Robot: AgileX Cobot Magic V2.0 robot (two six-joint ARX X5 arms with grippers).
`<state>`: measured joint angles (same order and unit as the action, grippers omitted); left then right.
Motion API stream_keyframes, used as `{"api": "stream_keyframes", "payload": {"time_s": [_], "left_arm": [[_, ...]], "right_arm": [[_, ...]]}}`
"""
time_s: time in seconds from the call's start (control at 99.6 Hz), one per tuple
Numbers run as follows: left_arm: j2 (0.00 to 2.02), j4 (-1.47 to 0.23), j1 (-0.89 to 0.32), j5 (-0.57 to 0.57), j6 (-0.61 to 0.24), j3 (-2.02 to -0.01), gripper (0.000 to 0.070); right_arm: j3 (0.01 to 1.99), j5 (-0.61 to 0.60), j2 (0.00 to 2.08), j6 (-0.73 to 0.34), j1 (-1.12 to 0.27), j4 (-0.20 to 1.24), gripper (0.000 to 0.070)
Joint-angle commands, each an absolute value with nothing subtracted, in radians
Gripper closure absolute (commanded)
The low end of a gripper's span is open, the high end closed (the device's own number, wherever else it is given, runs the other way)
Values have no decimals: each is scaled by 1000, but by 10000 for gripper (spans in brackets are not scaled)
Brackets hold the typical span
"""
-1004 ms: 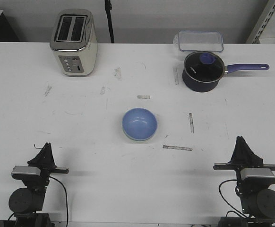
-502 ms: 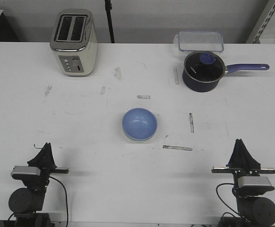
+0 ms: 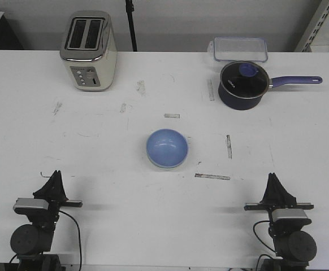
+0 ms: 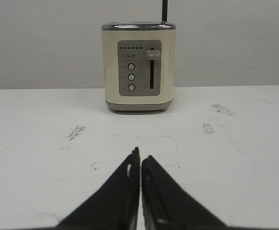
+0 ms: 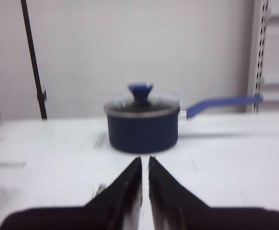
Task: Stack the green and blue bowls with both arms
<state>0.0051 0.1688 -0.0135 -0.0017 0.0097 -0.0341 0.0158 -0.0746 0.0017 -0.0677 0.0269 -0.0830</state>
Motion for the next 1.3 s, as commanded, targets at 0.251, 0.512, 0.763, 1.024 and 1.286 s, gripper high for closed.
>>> {"api": "stream_keyframes", "payload": {"time_s": [0.251, 0.512, 0.763, 1.024, 1.286], "left_arm": [[3, 181, -13, -4, 7, -12, 699], [3, 181, -13, -4, 7, -12, 699], [3, 181, -13, -4, 7, -12, 699], [3, 181, -13, -4, 7, -12, 699], [3, 181, -13, -4, 7, -12, 699]], "right_arm": [[12, -71, 1, -78, 25, -67, 685], [12, -71, 1, -78, 25, -67, 685], [12, -71, 1, -78, 25, -67, 685], [12, -71, 1, -78, 25, -67, 685], [12, -71, 1, -78, 25, -67, 685]]}}
